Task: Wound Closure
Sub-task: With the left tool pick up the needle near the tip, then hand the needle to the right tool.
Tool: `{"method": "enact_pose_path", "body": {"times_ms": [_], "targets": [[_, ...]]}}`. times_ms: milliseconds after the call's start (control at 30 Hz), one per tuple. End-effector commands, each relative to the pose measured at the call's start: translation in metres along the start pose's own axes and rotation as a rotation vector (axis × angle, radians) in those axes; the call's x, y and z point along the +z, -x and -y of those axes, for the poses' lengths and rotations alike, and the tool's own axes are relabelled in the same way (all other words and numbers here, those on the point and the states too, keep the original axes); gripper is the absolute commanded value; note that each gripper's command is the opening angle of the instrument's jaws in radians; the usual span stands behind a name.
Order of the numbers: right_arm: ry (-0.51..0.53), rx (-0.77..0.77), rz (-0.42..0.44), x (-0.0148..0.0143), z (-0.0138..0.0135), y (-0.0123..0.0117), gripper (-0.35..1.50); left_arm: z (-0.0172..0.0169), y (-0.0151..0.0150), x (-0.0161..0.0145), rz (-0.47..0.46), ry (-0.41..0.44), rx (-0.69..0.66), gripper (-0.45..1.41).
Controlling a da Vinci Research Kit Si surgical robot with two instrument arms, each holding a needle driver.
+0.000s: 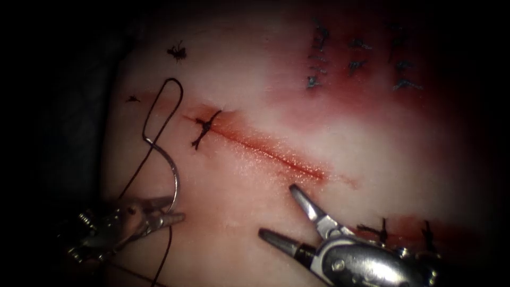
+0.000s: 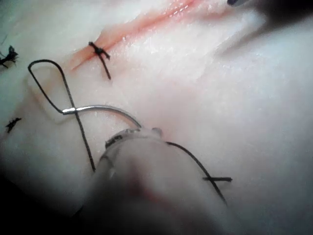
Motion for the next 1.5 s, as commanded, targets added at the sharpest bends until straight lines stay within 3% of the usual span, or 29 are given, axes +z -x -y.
{"method": "enact_pose_path", "body": {"times_ms": [33,100,167,267,433,500,533,667,800,833,1067,1133,1233,1267,1400,1500], "targets": [[-0.007,0.006,0.003,0.0005,-0.0001,-0.0001,1.36,-0.0001,-0.0009,0.0002,-0.028,0.01,0.016,-0.18],[-0.013,0.007,0.011,0.0005,-0.0002,-0.0002,1.38,-0.0003,-0.0015,-0.0005,-0.051,0.009,0.028,-0.2],[-0.042,0.054,0.001,0.0005,-0.0003,-0.0003,1.38,-0.001,-0.003,-0.0024,-0.091,-0.002,0.058,-0.35],[-0.047,0.073,0.001,0.0004,-0.0003,-0.0005,1.38,-0.0019,-0.0041,-0.0038,-0.116,-0.007,0.095,-0.35],[-0.096,0.271,-0.035,0.0004,-0.0004,-0.0008,1.26,-0.0033,-0.0056,-0.0055,-0.218,-0.08,0.194,-0.35],[-0.142,0.41,-0.058,0.0007,-0.0007,-0.001,1.26,-0.004,-0.0064,-0.0062,-0.264,-0.139,0.243,-0.35],[-0.158,0.549,-0.058,0.0009,-0.0009,-0.0014,1.23,-0.0045,-0.0069,-0.0065,-0.293,-0.161,0.262,-0.35],[-0.162,0.653,-0.05,0.0008,-0.0011,-0.0023,1.19,-0.0053,-0.008,-0.0066,-0.327,-0.228,0.324,-0.35],[-0.162,0.779,-0.037,0.001,-0.0016,-0.0037,1.3,-0.006,-0.0089,-0.006,-0.342,-0.356,0.425,-0.35],[-0.169,0.795,-0.036,0.0013,-0.0019,-0.0045,1.28,-0.0065,-0.0091,-0.0054,-0.341,-0.464,0.521,-0.35],[-0.164,0.857,-0.012,0.0032,-0.0038,-0.0061,1.26,-0.0079,-0.0089,-0.0047,-0.346,-0.619,0.649,-0.35],[-0.164,0.861,0.015,0.0043,-0.004,-0.0063,1.14,-0.0084,-0.0089,-0.0049,-0.337,-0.687,0.691,-0.35],[-0.174,0.824,0.055,0.0052,-0.0035,-0.0066,1.13,-0.0088,-0.009,-0.0051,-0.329,-0.713,0.714,-0.35],[-0.189,0.786,0.074,0.005,-0.003,-0.0068,0.89,-0.0088,-0.0091,-0.0051,-0.304,-0.74,0.708,-0.35],[-0.198,0.74,0.073,0.0045,-0.0026,-0.0076,0.49,-0.0091,-0.0091,-0.0048,-0.284,-0.775,0.73,-0.35],[-0.194,0.742,0.074,0.0048,-0.0027,-0.0075,0.47,-0.0095,-0.0091,-0.0047,-0.281,-0.786,0.738,-0.35]]}}
